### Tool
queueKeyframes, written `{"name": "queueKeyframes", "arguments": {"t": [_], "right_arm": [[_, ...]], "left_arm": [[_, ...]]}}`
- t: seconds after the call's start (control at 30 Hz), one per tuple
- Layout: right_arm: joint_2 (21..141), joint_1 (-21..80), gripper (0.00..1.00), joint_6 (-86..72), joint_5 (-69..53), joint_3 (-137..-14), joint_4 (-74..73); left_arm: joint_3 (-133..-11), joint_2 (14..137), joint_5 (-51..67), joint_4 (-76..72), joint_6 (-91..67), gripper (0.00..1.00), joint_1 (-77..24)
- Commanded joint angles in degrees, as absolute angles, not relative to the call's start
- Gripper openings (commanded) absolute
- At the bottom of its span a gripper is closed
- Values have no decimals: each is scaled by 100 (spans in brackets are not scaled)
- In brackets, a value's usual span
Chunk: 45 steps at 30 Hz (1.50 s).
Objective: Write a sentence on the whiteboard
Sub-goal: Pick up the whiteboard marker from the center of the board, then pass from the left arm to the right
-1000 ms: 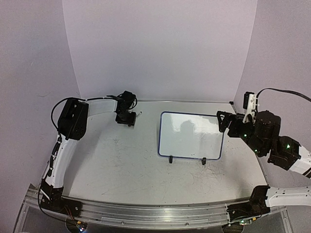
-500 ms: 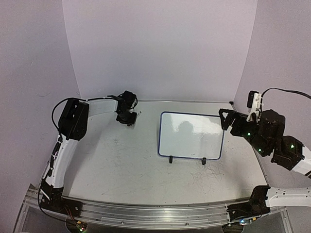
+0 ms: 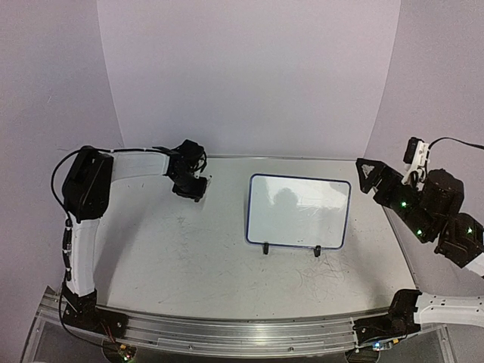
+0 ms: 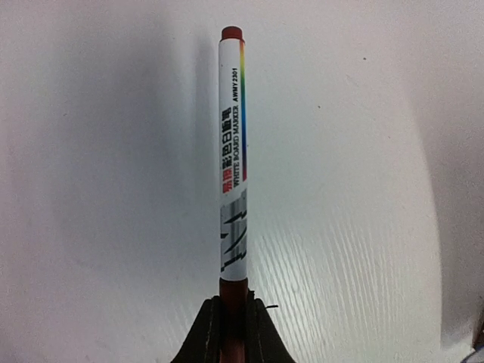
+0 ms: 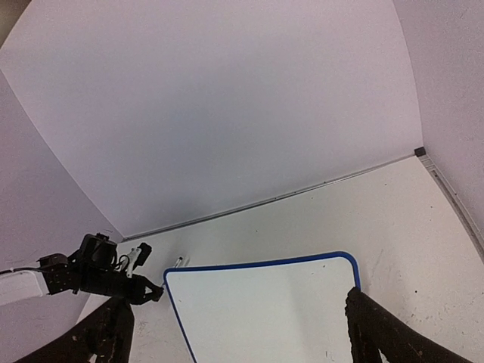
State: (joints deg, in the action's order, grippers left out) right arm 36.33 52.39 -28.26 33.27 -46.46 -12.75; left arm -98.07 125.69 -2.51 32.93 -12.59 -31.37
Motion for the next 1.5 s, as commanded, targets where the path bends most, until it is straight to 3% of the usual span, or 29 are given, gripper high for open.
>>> {"name": "queueKeyframes", "arguments": {"t": [0.0, 0.17, 0.33, 0.53, 0.73, 1.23, 1.47], "right_arm": [[3900, 5252, 98, -3023, 3164, -5006, -1246], [4647, 5256, 98, -2767, 2875, -5443, -1250], [5796, 5065, 98, -2408, 2016, -6694, -1564], [7353, 4074, 98, -2370, -1163, -8478, -2003], [8676, 4013, 98, -2269, -3592, -9546, -2227], [9683, 4014, 98, -1861, -5364, -9258, -2461], [10011, 4014, 78, -1764, -5939, -9202, -2452]], "left_arm": [[-8961, 10978, -158, 3018, -1533, 9, -3137], [-7916, 9548, 420, 2920, -1611, 8, -3150], [-7298, 8256, 776, 2928, -1593, 8, -3296], [-7052, 7419, 912, 2881, -1597, 6, -3976], [-7091, 7255, 1016, 2818, -1222, 5, -4792], [-6892, 7181, 2028, 2732, -587, 1, -5121], [-6796, 7148, 2116, 2725, -598, 0, -5202]]}}
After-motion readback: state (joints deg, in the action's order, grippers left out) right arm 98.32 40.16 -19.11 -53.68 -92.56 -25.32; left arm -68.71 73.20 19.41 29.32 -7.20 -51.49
